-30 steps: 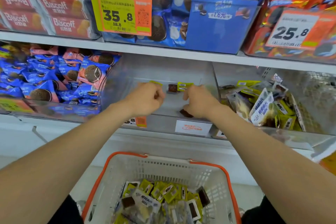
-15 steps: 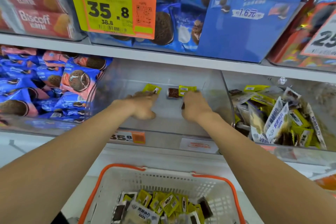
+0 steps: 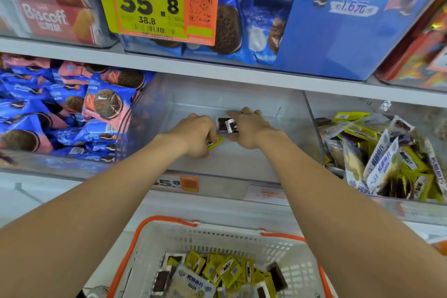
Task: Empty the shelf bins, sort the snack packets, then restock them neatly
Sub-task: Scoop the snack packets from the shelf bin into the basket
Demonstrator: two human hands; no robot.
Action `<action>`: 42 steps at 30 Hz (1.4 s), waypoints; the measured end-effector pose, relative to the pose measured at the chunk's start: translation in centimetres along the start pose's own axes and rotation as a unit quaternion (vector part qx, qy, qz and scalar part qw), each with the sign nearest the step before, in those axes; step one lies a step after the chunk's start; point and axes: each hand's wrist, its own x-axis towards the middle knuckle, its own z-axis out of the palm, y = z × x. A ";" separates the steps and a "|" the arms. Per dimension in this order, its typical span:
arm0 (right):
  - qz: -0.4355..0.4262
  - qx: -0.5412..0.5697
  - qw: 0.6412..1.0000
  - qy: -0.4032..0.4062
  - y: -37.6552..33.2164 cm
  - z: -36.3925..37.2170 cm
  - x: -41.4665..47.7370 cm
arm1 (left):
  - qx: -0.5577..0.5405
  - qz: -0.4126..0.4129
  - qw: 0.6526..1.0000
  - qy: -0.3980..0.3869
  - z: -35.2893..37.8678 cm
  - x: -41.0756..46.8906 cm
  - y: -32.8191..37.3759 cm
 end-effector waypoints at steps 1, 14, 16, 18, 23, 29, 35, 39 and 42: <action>-0.006 -0.006 1.000 -0.006 -0.3 0.0 -0.4 | 0.000 -0.011 1.000 -0.005 0.0 -0.1 0.2; -0.138 0.014 0.990 -0.032 -1.4 -0.4 -5.4 | -0.050 0.009 0.994 -0.092 -0.8 -2.4 1.5; -0.132 0.023 0.991 -0.023 -1.7 -0.1 -5.8 | -0.076 -0.003 0.992 -0.102 -1.0 -2.9 1.6; -0.126 0.027 0.991 -0.029 -1.7 0.2 -6.2 | -0.090 -0.009 0.991 -0.101 -1.0 -3.2 1.8; -0.130 0.046 0.990 -0.007 -1.4 0.4 -6.8 | -0.092 -0.053 0.992 -0.073 -0.4 -3.5 2.5; -0.123 0.161 0.978 0.057 -0.5 0.6 -7.1 | -0.248 -0.092 0.964 0.003 -1.7 -4.3 2.4; -0.119 0.347 0.926 0.092 -0.6 -4.3 -10.6 | -0.383 -0.080 0.903 0.178 -4.1 -6.8 2.7; -0.142 0.352 0.925 0.024 0.0 -6.6 -15.2 | -0.383 -0.007 0.908 0.170 -5.9 -10.6 4.5; -0.170 0.314 0.934 0.006 0.8 -7.1 -19.1 | -0.316 0.041 0.941 0.116 -7.0 -14.6 6.7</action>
